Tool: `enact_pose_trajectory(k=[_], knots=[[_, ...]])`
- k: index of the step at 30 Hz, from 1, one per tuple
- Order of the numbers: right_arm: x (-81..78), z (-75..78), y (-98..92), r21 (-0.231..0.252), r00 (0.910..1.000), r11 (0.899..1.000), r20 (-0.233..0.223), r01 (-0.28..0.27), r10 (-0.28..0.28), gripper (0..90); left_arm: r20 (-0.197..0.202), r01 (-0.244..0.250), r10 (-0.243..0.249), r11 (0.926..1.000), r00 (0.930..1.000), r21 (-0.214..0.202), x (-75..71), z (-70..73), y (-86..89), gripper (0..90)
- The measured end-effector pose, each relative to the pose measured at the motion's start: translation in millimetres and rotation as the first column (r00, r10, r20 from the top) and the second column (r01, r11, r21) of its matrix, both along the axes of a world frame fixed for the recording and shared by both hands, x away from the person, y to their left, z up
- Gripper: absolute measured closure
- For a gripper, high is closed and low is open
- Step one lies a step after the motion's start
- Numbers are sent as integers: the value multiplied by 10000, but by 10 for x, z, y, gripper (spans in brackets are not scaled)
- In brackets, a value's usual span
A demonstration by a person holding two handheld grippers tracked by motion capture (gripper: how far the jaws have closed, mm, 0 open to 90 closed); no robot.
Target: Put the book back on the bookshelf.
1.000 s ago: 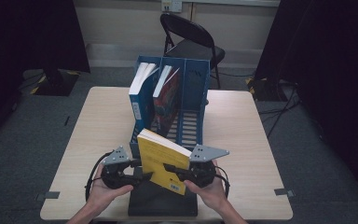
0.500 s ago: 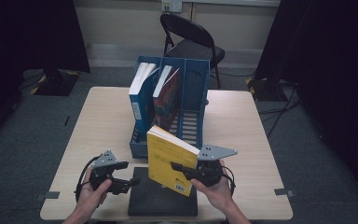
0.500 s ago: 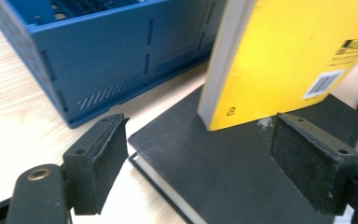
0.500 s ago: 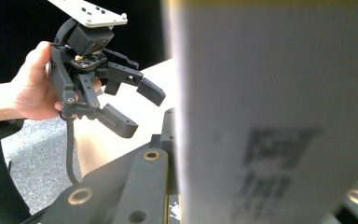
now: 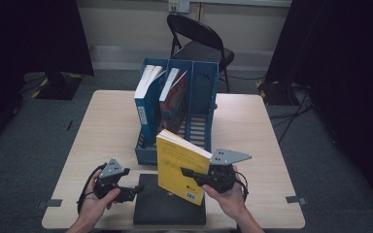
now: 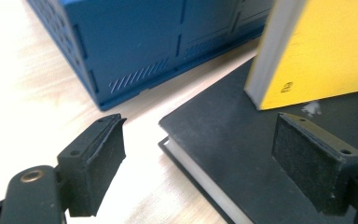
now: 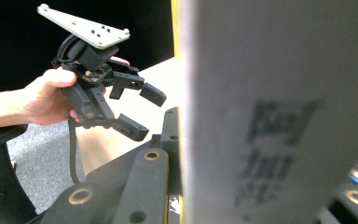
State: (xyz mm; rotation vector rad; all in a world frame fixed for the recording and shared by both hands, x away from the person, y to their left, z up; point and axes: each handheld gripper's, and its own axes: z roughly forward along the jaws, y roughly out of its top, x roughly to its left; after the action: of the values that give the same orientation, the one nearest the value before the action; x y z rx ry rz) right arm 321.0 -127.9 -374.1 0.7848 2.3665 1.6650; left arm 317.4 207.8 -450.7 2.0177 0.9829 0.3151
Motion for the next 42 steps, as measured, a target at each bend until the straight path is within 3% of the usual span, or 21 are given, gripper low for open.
enact_pose_trajectory(k=[7,12,17,21,28,30,34,42], knots=[[-24,96,-34,144,9998,9999,166,-56,53,759,-12,171,-170,9997,9999,175,-10,4,-11,163],[-19,150,-69,257,9998,9996,194,104,-109,759,-170,248,-249,9997,9995,-14,-4,1,-2,166],[-3,223,-100,415,9992,9987,243,312,-322,759,-79,144,-146,9995,9999,-278,3,1,19,157],[30,271,-116,434,9980,9978,367,502,-518,759,-46,9,-9,9999,10000,-161,3,4,28,157],[101,352,-126,543,9957,9957,504,751,-779,759,-96,242,-244,9995,9997,-208,-10,2,16,159],[123,387,-125,598,9948,9949,567,817,-851,759,-202,56,-69,9980,9998,-630,-18,12,20,160],[211,402,-94,876,9948,9926,497,843,-889,759,-34,87,-88,9995,10000,-317,-22,20,15,159],[362,520,-59,762,9883,9880,626,1341,-1390,759,-263,1,-14,9987,9997,-518,-3,16,41,158]])
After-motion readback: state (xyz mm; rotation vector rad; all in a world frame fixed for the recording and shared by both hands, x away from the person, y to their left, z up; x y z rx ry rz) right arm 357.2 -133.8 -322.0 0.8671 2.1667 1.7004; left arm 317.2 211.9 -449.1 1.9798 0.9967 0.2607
